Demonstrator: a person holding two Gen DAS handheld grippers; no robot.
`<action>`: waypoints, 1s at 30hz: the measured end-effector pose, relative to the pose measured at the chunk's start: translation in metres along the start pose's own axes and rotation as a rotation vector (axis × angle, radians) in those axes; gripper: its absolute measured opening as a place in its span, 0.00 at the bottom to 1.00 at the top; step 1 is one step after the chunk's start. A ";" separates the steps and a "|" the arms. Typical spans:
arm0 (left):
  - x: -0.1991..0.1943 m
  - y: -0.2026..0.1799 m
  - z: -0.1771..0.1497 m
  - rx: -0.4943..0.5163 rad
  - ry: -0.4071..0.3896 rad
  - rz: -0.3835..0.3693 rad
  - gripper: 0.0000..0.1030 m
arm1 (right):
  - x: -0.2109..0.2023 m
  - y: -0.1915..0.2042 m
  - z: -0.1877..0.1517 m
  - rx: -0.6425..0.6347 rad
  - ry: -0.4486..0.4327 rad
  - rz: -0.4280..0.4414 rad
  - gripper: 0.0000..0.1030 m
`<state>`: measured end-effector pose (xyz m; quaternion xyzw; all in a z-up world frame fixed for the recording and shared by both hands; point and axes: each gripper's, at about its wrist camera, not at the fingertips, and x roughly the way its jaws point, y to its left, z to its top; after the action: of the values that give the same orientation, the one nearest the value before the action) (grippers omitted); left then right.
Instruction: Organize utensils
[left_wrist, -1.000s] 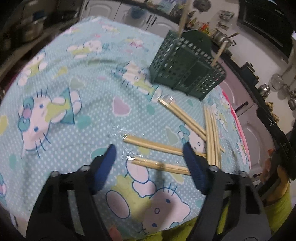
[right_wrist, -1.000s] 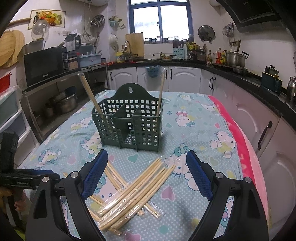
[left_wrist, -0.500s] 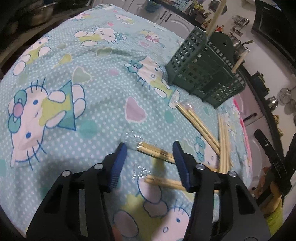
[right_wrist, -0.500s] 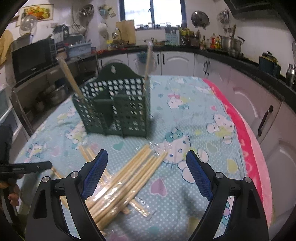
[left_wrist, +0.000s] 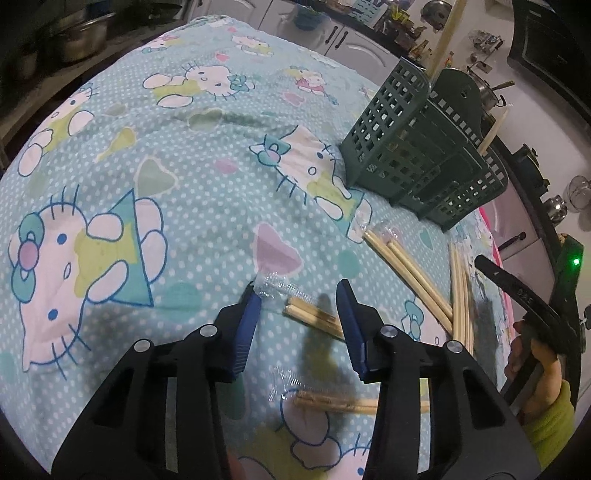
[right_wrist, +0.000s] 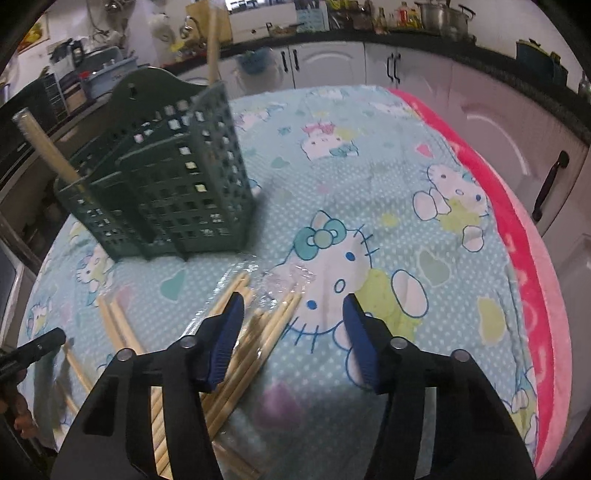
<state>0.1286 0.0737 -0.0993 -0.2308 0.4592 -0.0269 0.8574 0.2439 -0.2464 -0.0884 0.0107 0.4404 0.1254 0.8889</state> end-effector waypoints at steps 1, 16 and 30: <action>0.001 0.000 0.001 0.000 -0.001 0.000 0.34 | 0.003 -0.002 0.001 0.007 0.008 -0.002 0.47; 0.009 0.000 0.013 0.008 -0.015 0.020 0.28 | 0.030 -0.020 0.021 0.077 0.035 0.047 0.21; 0.012 0.008 0.018 -0.005 -0.023 0.024 0.06 | 0.014 -0.028 0.024 0.073 -0.034 0.063 0.03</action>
<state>0.1481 0.0841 -0.1032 -0.2276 0.4520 -0.0130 0.8624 0.2765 -0.2683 -0.0880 0.0591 0.4289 0.1367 0.8910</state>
